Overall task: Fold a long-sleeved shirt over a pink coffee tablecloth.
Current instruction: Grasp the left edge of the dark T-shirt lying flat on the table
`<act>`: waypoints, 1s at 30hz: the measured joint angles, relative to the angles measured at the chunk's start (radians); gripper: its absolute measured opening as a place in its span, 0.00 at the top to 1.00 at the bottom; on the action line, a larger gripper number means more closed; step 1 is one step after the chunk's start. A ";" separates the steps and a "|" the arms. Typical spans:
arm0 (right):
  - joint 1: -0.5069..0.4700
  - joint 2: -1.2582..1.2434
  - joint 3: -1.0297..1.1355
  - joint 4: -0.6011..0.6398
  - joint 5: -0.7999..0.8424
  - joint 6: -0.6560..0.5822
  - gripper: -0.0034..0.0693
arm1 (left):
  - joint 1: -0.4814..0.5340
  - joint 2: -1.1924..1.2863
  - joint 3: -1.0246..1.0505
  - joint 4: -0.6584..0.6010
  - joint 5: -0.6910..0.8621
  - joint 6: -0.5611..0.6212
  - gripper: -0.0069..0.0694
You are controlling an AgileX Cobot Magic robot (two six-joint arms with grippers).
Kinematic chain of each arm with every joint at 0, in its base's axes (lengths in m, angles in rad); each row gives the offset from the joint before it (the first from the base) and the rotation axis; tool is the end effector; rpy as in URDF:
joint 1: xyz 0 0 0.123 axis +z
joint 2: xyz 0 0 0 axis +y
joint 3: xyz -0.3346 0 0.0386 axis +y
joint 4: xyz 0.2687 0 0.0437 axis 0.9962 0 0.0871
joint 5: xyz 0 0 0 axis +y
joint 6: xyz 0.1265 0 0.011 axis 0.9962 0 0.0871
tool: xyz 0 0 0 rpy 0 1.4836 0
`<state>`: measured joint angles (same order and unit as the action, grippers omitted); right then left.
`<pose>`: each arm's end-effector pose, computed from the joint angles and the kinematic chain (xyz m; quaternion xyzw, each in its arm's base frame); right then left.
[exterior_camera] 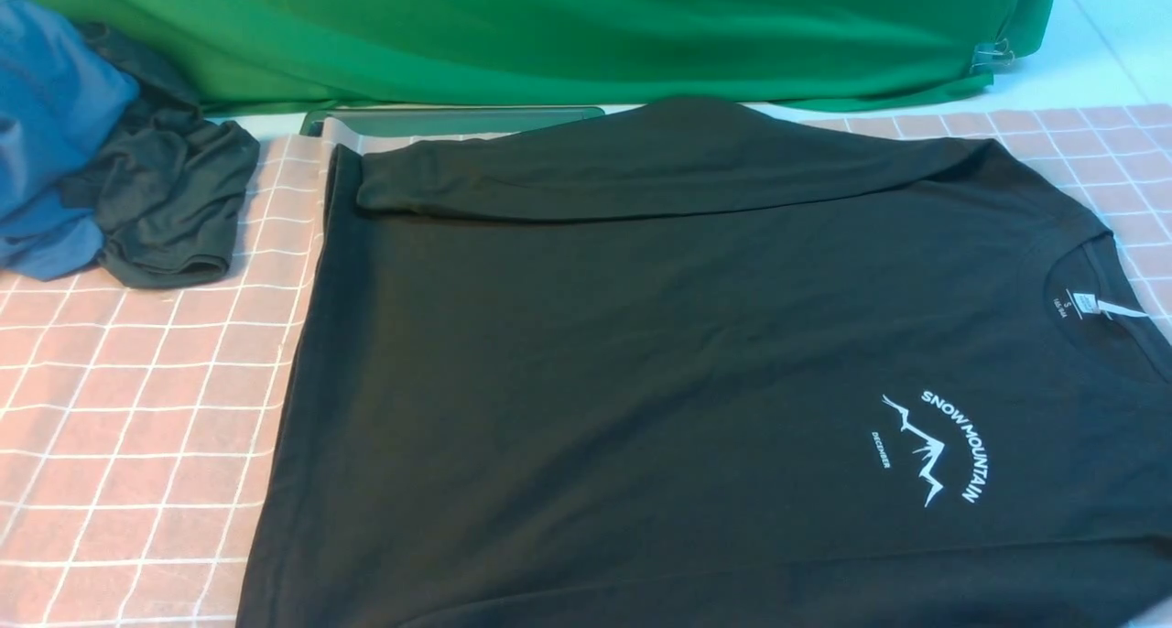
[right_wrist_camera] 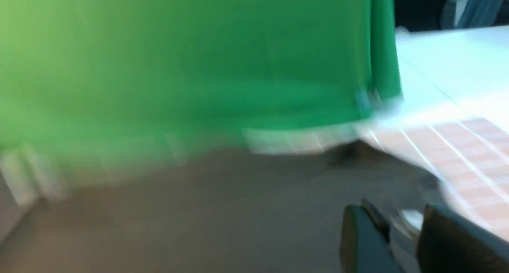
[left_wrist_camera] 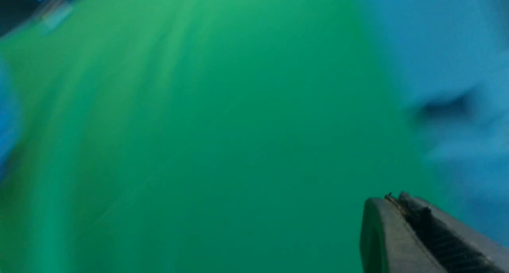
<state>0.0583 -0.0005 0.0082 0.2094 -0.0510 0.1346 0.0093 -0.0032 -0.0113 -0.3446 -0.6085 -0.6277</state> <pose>0.0603 0.0022 0.2194 0.0978 0.6526 0.1466 0.7369 0.0298 0.0248 0.2866 -0.2690 0.3440 -0.3553 0.8265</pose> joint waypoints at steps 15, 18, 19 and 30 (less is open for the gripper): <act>0.006 0.000 -0.017 0.057 -0.175 0.363 0.63 | 0.000 0.628 -0.825 0.254 1.361 0.232 0.89; 0.037 0.007 -0.126 0.047 0.004 0.304 0.73 | 0.001 0.778 -0.829 0.158 1.462 0.373 0.89; 0.053 0.028 -0.200 0.045 0.101 0.248 0.80 | 0.000 0.840 -0.827 0.121 1.489 0.419 0.90; 0.179 0.540 -0.723 0.029 0.736 -0.187 0.90 | -0.389 1.158 -0.724 0.248 1.560 0.288 0.89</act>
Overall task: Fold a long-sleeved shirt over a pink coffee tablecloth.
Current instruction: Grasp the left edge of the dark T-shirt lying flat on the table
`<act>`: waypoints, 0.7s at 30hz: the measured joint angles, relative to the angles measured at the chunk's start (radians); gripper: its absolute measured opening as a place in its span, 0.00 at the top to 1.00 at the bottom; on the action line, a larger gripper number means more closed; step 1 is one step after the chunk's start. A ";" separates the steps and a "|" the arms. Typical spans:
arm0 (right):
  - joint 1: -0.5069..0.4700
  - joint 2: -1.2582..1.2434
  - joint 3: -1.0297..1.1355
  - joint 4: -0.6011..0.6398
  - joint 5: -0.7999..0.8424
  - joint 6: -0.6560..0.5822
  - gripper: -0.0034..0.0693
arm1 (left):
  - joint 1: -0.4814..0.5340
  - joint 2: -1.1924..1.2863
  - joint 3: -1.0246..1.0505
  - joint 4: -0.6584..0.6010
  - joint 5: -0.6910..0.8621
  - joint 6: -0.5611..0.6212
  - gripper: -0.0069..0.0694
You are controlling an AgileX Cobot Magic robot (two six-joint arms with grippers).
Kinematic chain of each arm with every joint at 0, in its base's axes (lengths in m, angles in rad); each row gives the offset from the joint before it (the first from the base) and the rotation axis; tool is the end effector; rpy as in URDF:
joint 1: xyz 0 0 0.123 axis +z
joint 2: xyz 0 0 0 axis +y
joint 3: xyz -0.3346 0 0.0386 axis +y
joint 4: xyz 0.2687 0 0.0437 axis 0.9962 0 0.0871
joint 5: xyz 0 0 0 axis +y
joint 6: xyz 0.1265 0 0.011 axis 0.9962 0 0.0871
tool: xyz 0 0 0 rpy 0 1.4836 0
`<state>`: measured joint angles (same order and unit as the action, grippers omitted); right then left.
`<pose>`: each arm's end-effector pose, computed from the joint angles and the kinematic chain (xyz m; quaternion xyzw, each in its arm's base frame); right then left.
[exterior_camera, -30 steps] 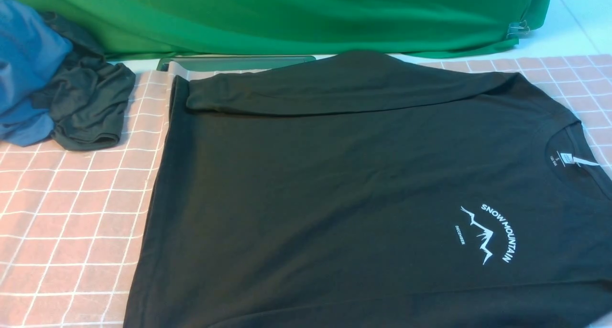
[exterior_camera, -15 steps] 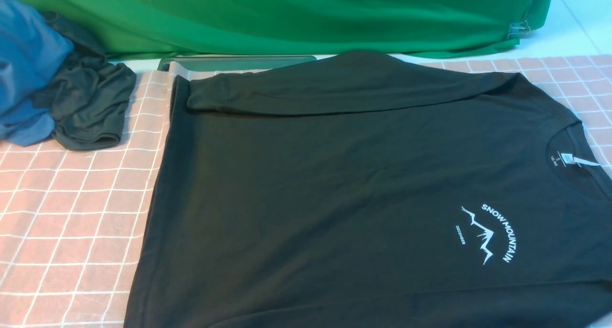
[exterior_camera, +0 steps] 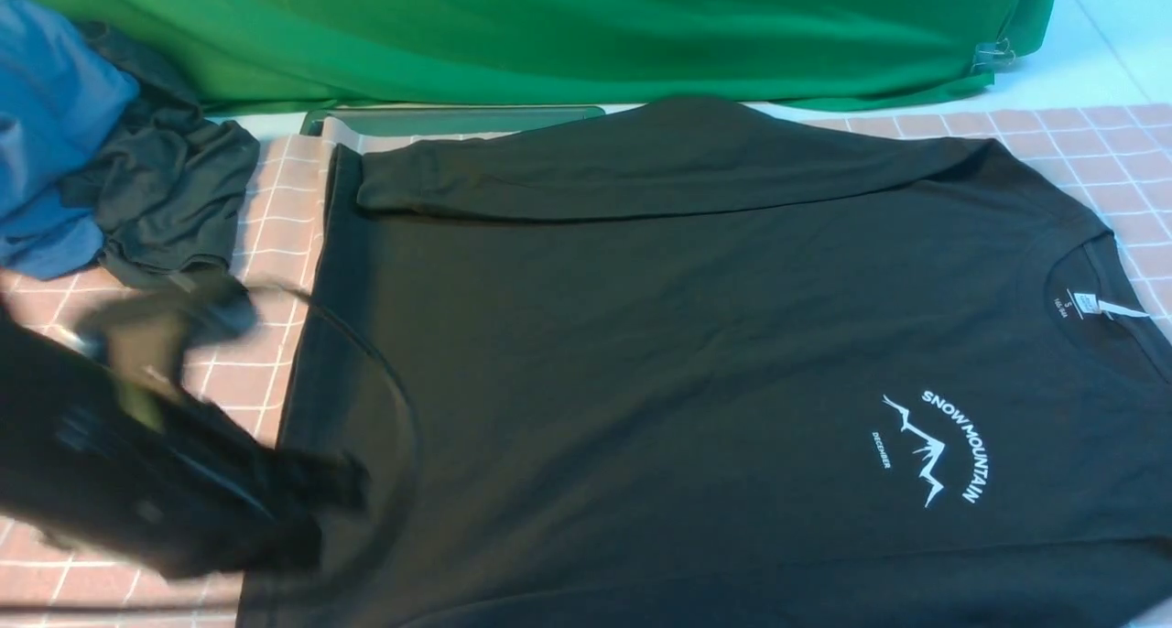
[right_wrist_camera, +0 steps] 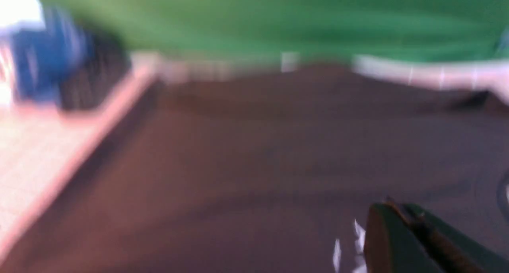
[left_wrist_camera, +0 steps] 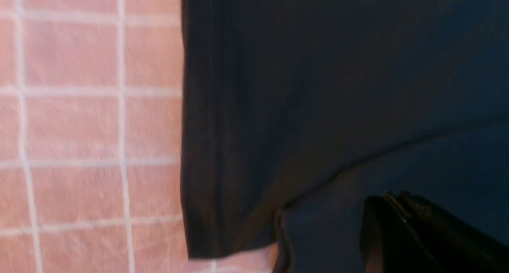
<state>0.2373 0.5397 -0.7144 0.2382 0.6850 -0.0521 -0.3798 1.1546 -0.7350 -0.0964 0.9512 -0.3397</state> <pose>0.0976 0.0431 0.3678 -0.0842 0.8304 0.1624 0.5263 0.1814 -0.0831 0.2537 -0.0023 0.9888 -0.0904 0.1187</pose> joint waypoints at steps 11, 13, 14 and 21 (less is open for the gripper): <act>0.008 0.190 -0.027 0.081 0.078 -0.131 0.90 | -0.238 0.193 0.024 0.156 -0.008 -0.148 0.85; 0.008 0.188 -0.027 0.084 0.072 -0.135 0.90 | -0.238 0.206 0.024 0.165 -0.011 -0.148 0.79; 0.008 0.188 -0.027 0.085 0.069 -0.136 0.90 | -0.238 0.215 0.024 0.172 -0.013 -0.148 0.74; 0.008 0.188 -0.027 0.088 0.063 -0.138 0.90 | -0.238 0.228 0.024 0.205 -0.044 -0.148 0.38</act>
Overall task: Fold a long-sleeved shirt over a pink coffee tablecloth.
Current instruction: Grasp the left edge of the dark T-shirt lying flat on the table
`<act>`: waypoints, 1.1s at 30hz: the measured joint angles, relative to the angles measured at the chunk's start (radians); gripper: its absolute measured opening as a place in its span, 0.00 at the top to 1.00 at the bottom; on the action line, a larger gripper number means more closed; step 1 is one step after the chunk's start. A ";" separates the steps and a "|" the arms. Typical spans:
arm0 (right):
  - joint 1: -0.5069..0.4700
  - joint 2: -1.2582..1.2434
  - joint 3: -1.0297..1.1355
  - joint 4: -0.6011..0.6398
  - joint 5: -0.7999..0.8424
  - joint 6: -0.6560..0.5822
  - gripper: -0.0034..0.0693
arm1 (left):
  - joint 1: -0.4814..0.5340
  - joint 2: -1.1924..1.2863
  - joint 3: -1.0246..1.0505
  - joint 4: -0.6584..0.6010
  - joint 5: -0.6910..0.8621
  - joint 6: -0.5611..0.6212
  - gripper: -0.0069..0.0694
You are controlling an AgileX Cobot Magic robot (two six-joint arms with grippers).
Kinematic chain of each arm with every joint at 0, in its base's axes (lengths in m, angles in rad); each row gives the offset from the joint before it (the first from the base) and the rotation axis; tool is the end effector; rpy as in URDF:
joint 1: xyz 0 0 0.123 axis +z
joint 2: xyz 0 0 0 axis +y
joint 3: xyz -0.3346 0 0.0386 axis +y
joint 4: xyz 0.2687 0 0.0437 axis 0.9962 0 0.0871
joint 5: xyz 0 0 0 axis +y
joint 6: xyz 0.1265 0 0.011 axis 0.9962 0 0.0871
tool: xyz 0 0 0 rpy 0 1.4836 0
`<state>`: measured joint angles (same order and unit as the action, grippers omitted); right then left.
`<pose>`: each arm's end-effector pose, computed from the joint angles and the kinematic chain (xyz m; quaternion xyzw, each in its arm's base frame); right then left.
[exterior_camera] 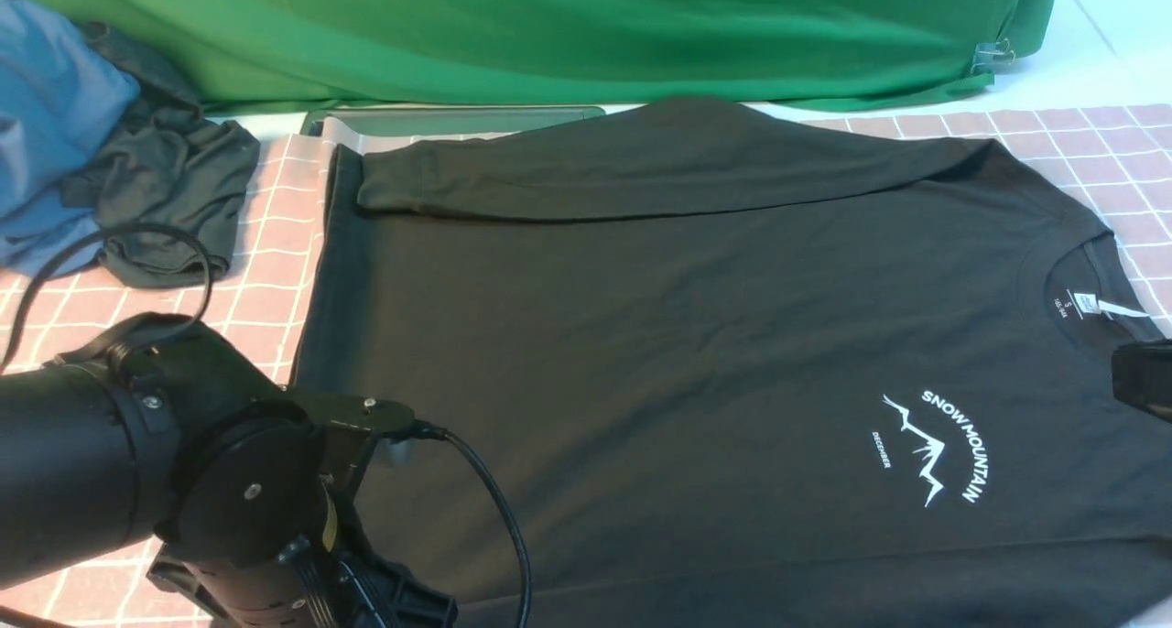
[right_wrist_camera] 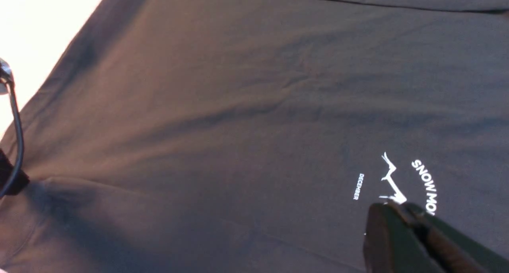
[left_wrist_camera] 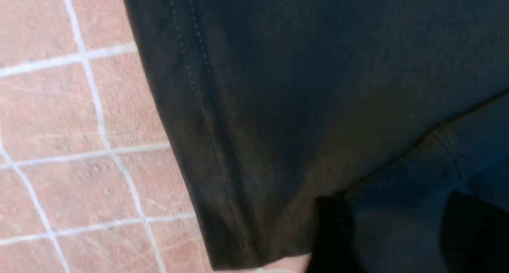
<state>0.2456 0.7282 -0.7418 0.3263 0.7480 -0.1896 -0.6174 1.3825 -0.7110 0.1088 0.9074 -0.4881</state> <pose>0.1338 0.0621 0.3498 -0.1347 0.8749 0.1642 0.4352 0.1882 -0.1203 0.1999 0.0962 0.9936 0.0168 0.0568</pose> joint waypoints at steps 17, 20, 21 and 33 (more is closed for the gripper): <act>0.000 0.000 0.000 0.001 -0.009 -0.002 0.90 | 0.000 0.051 0.101 -0.009 -0.145 -0.001 0.31; 0.000 0.000 0.000 0.001 -0.009 -0.002 0.90 | 0.000 0.051 0.109 -0.020 -0.156 0.000 0.47; 0.000 0.000 0.000 0.001 -0.009 -0.002 0.90 | 0.000 0.050 0.109 -0.020 -0.157 0.000 0.54; 0.000 0.000 0.000 0.004 -0.009 -0.002 0.90 | 0.000 -0.010 0.048 -0.073 -0.035 0.051 0.86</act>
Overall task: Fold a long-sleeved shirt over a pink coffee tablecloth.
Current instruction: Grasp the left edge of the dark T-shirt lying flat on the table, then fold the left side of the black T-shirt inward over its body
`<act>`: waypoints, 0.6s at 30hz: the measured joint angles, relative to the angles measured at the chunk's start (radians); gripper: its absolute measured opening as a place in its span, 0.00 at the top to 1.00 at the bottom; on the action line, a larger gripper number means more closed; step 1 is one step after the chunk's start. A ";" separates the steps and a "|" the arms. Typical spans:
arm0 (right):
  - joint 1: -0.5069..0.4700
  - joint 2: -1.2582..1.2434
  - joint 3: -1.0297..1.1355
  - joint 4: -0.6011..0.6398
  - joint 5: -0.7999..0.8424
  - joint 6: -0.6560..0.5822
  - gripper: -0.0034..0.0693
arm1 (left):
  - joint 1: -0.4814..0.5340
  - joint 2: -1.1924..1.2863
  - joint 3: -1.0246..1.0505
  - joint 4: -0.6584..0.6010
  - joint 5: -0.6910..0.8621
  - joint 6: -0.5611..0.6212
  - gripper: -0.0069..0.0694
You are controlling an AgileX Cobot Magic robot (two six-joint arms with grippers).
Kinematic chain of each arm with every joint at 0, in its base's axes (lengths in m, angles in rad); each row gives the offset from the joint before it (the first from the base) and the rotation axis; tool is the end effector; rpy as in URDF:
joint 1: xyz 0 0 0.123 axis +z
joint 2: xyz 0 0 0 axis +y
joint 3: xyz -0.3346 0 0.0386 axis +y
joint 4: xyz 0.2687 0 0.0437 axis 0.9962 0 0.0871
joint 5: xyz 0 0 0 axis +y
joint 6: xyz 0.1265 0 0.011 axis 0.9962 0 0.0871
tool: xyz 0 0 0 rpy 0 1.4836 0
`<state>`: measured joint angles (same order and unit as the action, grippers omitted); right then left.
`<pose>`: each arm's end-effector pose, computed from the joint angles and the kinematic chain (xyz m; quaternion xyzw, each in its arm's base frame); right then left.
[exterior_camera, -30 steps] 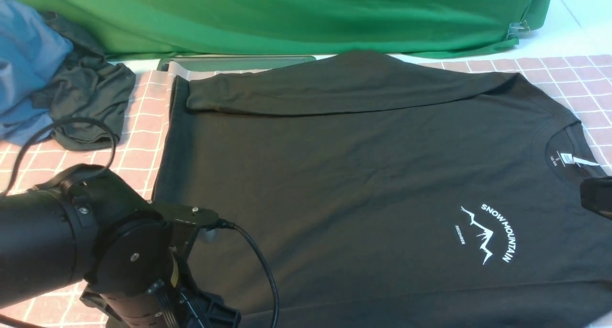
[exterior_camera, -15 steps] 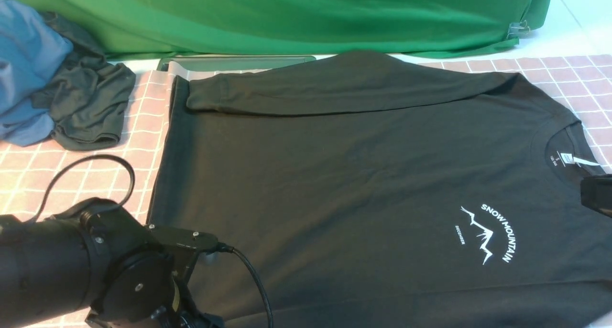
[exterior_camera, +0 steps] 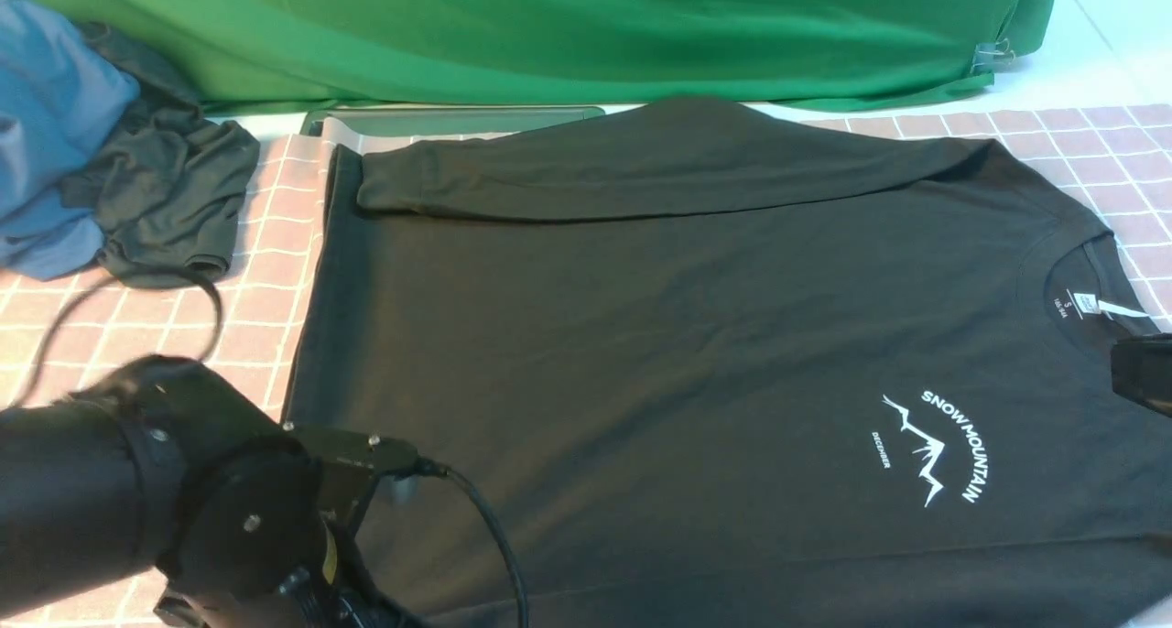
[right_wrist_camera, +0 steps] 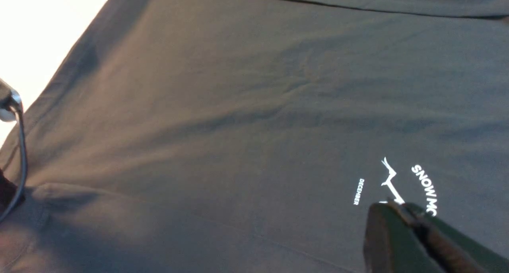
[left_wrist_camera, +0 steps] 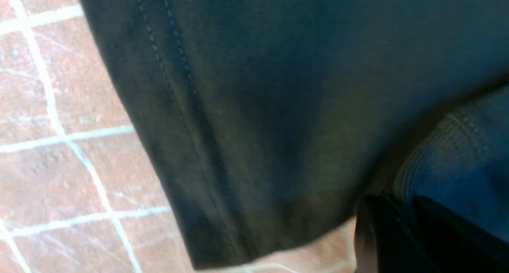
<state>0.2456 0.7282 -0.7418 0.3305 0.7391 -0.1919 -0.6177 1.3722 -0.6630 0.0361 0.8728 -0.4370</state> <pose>0.1344 0.0623 0.3507 -0.1338 0.8729 0.1655 0.4391 0.1763 -0.1210 0.1903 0.1012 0.9940 -0.0068 0.0400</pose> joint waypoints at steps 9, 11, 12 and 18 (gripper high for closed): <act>0.000 0.000 0.000 0.004 -0.011 -0.002 0.89 | -0.001 -0.084 -0.194 -0.010 0.087 -0.021 0.87; 0.000 0.000 0.000 0.005 -0.019 -0.003 0.89 | 0.007 -0.082 -0.268 0.010 0.113 -0.026 0.87; 0.000 0.000 0.000 0.005 -0.023 -0.003 0.89 | 0.016 -0.081 -0.295 0.014 0.126 -0.026 0.87; 0.000 0.000 0.000 0.006 -0.033 -0.003 0.89 | 0.130 -0.061 -0.435 0.034 0.144 0.003 0.87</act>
<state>0.2456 0.7282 -0.7418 0.3370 0.7065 -0.1949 -0.4881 1.3115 -1.0978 0.0704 1.0165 -0.4339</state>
